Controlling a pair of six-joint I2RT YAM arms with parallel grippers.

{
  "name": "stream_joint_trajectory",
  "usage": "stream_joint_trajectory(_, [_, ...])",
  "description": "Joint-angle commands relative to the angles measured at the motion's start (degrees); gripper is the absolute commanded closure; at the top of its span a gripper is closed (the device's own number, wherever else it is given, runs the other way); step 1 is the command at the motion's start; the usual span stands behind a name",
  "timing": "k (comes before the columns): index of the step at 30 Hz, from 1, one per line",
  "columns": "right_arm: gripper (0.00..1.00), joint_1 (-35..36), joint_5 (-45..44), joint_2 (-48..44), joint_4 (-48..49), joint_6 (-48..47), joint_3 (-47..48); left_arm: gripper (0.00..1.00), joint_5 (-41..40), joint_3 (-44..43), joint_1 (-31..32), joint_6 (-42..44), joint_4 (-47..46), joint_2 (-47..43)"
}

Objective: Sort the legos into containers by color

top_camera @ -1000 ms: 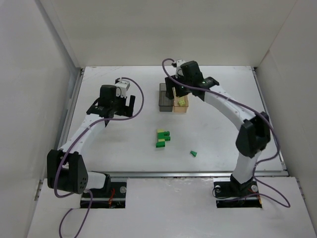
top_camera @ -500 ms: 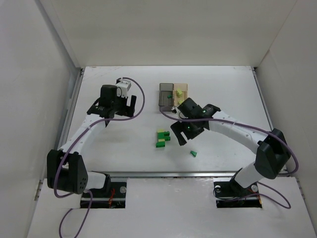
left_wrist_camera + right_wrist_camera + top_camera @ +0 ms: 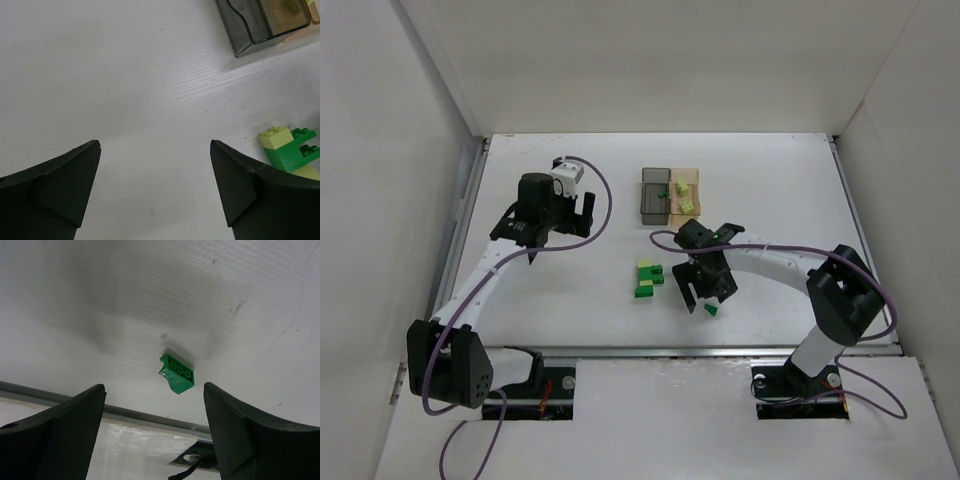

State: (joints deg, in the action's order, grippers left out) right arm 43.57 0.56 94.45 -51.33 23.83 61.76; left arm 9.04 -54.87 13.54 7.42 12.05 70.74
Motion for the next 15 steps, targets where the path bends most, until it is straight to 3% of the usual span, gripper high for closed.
stream_joint_trajectory(1, [0.15, 0.4, -2.4, 0.1, 2.9, 0.5, 0.6, 0.11, 1.2, 1.0, 0.2, -0.1, -1.7, -2.1])
stream_joint_trajectory(9, [0.26, 0.4, -3.8, 2.7, 4.5, -0.1, -2.8, 0.11, 1.2, 1.5, 0.2, -0.1, -1.7, -3.8])
stream_joint_trajectory(11, [0.35, 0.4, -3.8, 2.7, 5.1, -0.1, -3.9, 0.11, 1.2, 1.5, 0.2, -0.1, -1.7, -4.3])
stream_joint_trajectory(12, [0.47, 0.4, -3.8, 2.1, 5.7, -0.1, -3.9, 0.11, 1.2, 1.5, 0.2, -0.1, -1.7, -4.3])
stream_joint_trajectory(15, [0.69, 0.4, -3.8, 1.4, 5.7, -0.1, -3.9, 0.11, 1.2, 2.0, 0.2, -0.1, -1.7, -4.8])
